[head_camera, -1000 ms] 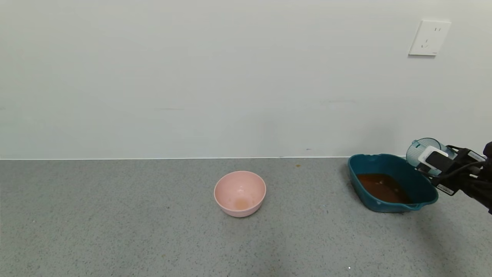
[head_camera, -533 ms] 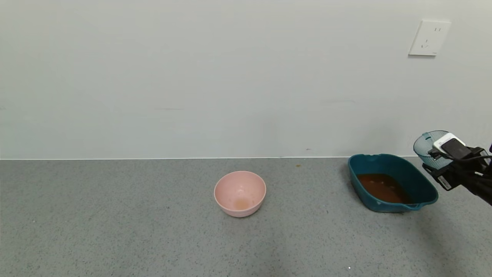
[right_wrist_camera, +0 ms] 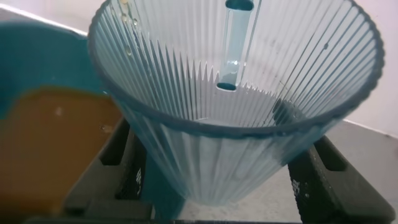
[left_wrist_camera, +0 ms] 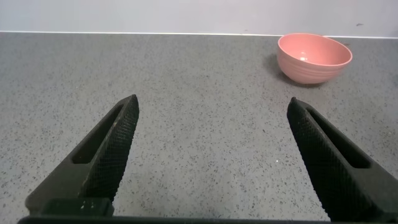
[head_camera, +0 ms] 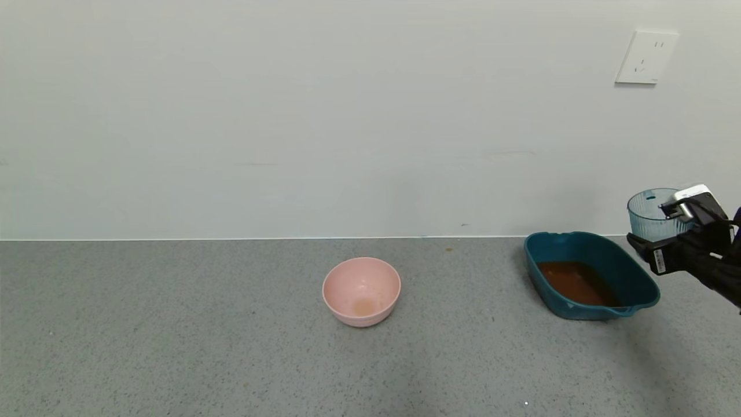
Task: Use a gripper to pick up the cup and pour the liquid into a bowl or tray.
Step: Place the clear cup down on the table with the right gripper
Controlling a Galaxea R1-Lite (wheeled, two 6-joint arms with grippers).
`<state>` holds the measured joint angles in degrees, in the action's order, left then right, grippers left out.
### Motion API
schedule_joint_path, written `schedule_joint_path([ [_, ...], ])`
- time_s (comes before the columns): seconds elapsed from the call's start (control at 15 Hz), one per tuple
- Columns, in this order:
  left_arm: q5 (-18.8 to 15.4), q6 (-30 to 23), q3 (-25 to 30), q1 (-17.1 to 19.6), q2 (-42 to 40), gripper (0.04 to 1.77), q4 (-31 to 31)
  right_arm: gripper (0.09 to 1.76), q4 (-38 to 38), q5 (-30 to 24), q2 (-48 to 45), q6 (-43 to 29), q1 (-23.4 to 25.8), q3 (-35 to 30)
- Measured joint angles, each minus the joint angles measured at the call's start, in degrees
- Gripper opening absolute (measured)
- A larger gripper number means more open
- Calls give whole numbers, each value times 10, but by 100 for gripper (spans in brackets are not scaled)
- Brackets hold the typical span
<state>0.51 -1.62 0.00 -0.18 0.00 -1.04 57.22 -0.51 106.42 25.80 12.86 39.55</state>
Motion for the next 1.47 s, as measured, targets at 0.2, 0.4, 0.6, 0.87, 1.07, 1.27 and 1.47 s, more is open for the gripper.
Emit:
schedule_joint_path([
  [0.2,0,0,0,0,0,172,0,132,-2,1,-9,-58,-21,1],
  [0.4,0,0,0,0,0,172,0,132,-4,30,-19,-105,-60,8],
  [0.6,0,0,0,0,0,172,0,132,-6,63,-24,-142,-111,16],
  [0.87,0,0,0,0,0,172,0,132,-48,102,-30,-187,-177,45],
  [1.07,0,0,0,0,0,172,0,132,-87,132,-35,-222,-231,75],
  [1.27,0,0,0,0,0,172,0,132,-109,161,-25,-257,-283,108],
  [1.47,0,0,0,0,0,172,0,132,-109,182,7,-281,-323,137],
])
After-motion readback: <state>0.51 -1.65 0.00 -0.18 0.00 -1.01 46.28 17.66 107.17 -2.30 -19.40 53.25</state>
